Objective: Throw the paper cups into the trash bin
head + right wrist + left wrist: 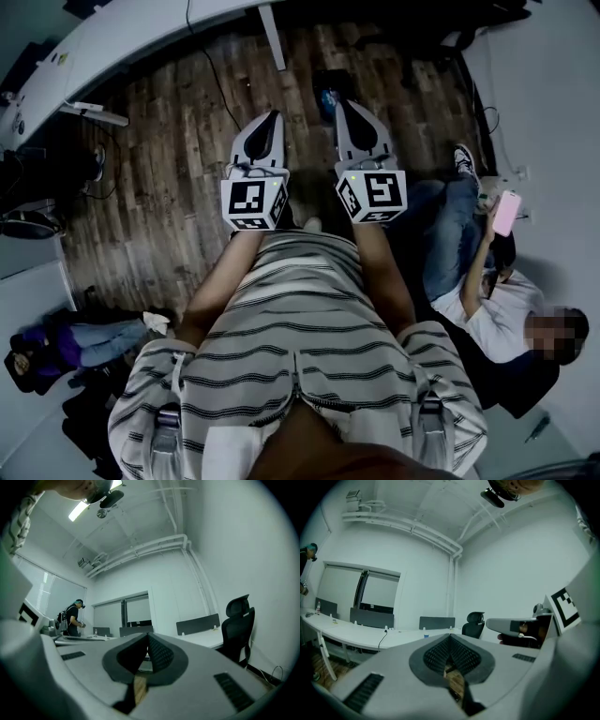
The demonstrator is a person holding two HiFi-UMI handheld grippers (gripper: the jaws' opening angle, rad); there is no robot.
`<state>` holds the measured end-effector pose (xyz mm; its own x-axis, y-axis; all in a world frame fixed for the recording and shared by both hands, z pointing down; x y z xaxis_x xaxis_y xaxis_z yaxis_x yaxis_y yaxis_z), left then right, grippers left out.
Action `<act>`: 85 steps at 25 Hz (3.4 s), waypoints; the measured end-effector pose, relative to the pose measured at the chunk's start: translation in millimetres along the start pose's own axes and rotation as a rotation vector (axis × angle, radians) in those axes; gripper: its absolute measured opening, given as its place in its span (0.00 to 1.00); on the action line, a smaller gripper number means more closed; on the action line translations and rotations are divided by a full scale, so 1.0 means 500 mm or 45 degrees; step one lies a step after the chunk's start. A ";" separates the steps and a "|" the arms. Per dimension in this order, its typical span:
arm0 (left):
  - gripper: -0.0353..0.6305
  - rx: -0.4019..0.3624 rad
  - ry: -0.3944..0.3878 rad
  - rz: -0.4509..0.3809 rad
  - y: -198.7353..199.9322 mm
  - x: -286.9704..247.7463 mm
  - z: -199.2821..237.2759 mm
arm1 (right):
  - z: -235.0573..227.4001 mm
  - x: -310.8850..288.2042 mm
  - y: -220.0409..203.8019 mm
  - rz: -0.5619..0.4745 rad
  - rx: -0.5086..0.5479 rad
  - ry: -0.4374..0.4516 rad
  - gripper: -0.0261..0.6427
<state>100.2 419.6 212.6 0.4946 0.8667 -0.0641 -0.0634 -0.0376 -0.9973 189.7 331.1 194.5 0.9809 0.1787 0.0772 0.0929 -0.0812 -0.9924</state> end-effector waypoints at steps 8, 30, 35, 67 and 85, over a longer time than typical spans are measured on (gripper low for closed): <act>0.09 0.013 -0.042 -0.021 -0.008 -0.109 -0.012 | -0.071 -0.056 -0.006 0.016 0.040 -0.030 0.06; 0.09 -0.039 -0.364 0.054 0.061 -0.795 0.150 | -0.430 -0.585 -0.010 0.060 0.010 -0.359 0.06; 0.09 -0.061 -0.404 0.060 0.066 -0.900 0.192 | -0.492 -0.679 -0.017 0.070 0.000 -0.419 0.06; 0.09 -0.063 -0.193 0.205 -0.103 -1.179 0.165 | -0.676 -0.765 -0.162 0.209 -0.078 -0.408 0.06; 0.09 -0.087 -0.151 0.240 -0.243 -1.373 0.170 | -0.715 -0.755 -0.273 0.268 -0.135 -0.468 0.06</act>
<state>-305.2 -128.4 381.0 0.3743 0.8933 -0.2489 -0.0840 -0.2347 -0.9684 -132.1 -76.0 335.5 0.8561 0.4827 -0.1844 -0.0669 -0.2504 -0.9658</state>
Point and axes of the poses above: the fingertips, and each gripper's own axes: x backward along the fingers, z to its left, y out of its top, the point moved 2 cm from there along x, backward along the fingers, and after that the axes turned 13 degrees about y, right-handed, at the moved point
